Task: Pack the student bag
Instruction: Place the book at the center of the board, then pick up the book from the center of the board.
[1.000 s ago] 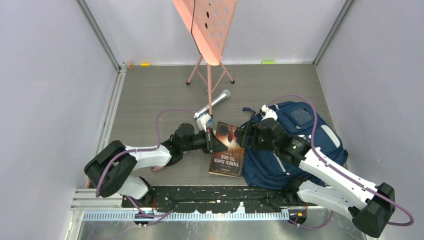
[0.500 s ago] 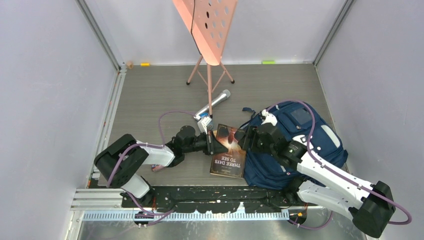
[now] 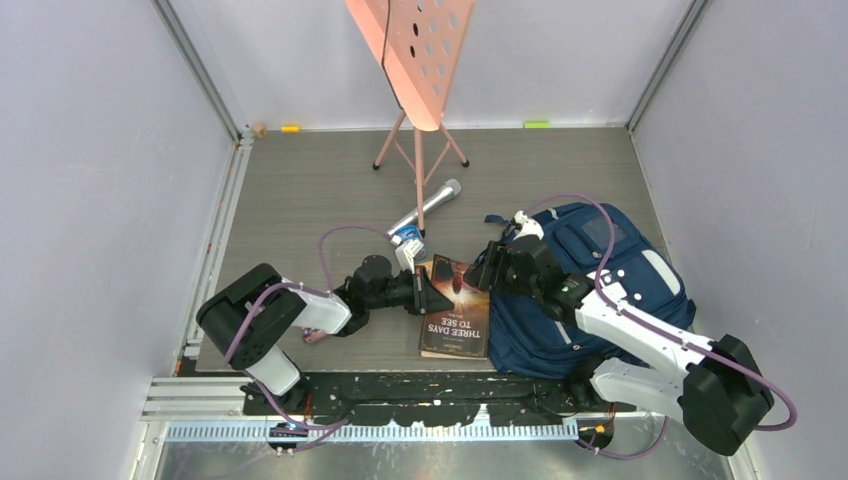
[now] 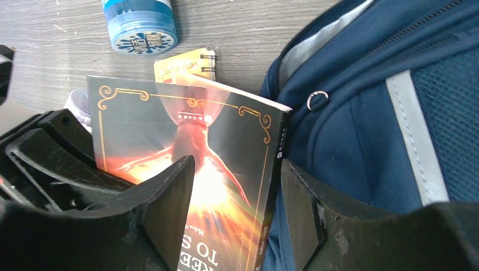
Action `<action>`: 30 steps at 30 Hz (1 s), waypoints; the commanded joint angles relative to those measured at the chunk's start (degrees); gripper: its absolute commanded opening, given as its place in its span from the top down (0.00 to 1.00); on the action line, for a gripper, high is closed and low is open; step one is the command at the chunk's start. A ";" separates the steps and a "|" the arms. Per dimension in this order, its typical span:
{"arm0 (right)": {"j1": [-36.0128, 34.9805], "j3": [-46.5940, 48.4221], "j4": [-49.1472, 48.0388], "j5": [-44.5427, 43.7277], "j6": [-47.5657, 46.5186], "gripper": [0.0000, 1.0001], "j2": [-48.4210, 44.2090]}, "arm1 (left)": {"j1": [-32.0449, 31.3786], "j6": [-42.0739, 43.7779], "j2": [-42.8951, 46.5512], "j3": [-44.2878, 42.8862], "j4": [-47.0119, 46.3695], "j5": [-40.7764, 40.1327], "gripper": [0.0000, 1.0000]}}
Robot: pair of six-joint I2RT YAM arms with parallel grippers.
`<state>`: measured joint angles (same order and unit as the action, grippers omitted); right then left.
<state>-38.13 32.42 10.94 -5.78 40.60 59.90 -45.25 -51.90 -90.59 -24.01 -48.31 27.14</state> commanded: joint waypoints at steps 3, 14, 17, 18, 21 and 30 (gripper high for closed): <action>0.45 -0.96 -9.42 10.09 -1.64 0.41 1.11 | -0.21 1.71 -1.79 0.61 -7.02 1.82 1.00; 0.42 -3.76 -8.99 12.46 -6.95 0.51 2.62 | -0.10 2.68 -4.82 1.24 -10.84 2.49 1.00; 0.41 -1.32 -4.24 7.01 -5.87 0.50 4.53 | -0.01 2.28 -6.37 1.55 -12.39 2.80 1.00; 0.37 -0.83 -1.42 5.12 -5.79 0.50 5.05 | -0.05 2.20 -6.77 1.70 -12.79 2.75 1.00; 0.21 -0.01 3.04 -0.41 -4.74 0.49 3.45 | 0.12 2.00 -7.43 2.18 -13.95 2.51 1.00; -1.19 0.40 13.76 -2.64 2.81 0.43 -6.16 | 0.25 2.15 -7.31 2.50 -14.00 2.31 1.00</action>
<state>-38.63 31.94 16.10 -4.47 39.68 56.88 -45.21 -50.76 -97.71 -21.82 -58.17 28.73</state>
